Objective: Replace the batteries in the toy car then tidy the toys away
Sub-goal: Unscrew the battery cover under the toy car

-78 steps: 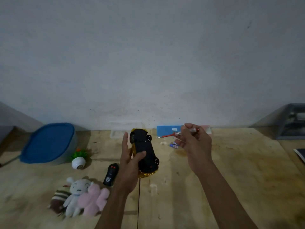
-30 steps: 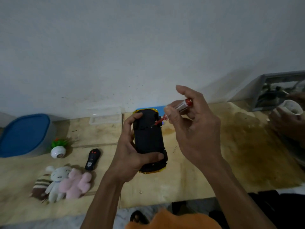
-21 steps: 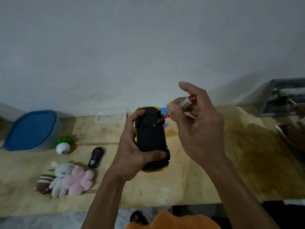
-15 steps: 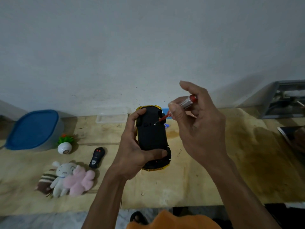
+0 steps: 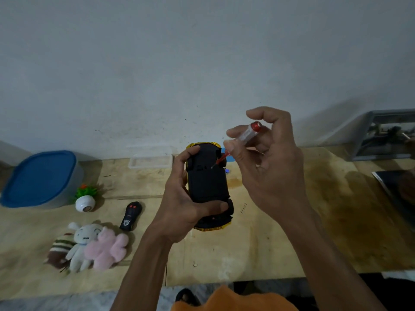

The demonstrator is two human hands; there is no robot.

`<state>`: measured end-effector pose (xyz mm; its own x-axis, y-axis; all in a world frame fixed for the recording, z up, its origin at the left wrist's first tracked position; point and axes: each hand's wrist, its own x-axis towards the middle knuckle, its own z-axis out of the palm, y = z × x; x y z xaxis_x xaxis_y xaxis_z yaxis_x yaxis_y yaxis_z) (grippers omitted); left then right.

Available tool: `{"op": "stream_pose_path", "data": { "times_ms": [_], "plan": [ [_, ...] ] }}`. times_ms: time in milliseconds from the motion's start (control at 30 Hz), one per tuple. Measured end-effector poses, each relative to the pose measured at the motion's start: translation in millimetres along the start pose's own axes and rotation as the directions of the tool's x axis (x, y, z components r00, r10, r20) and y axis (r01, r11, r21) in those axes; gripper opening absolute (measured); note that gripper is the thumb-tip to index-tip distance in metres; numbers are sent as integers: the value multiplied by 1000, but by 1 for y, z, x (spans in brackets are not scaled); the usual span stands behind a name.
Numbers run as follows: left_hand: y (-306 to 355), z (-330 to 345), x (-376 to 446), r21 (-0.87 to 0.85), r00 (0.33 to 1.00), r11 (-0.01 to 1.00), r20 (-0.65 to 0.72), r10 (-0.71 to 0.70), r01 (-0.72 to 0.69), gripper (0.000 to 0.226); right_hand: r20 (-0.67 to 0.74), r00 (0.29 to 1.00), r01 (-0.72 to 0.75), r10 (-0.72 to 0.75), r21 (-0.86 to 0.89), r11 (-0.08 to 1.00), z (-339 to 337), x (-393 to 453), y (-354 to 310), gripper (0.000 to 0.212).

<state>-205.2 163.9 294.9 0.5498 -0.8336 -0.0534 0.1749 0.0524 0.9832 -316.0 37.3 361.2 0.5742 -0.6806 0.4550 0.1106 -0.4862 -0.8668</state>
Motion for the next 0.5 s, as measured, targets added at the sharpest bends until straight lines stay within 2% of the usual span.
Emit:
{"op": "stream_pose_path", "data": {
  "times_ms": [100,233,367,500],
  "plan": [
    [1,-1,2,13,1000,1000,2,3,-3,107,-44,997,59,-60,-30,998,5,3,3,44],
    [0,-1,3,-4,1000,1000,3,-3,3,106,25,988,156,-154,-93,983,8,7,7,52],
    [0,-1,4,-30,1000,999,11,-14,14,106,66,977,209,-203,-104,972,9,8,6,45],
    [0,-1,3,-15,1000,1000,16,-19,19,107,-18,969,243,-246,-104,964,12,12,7,39]
  ]
}}
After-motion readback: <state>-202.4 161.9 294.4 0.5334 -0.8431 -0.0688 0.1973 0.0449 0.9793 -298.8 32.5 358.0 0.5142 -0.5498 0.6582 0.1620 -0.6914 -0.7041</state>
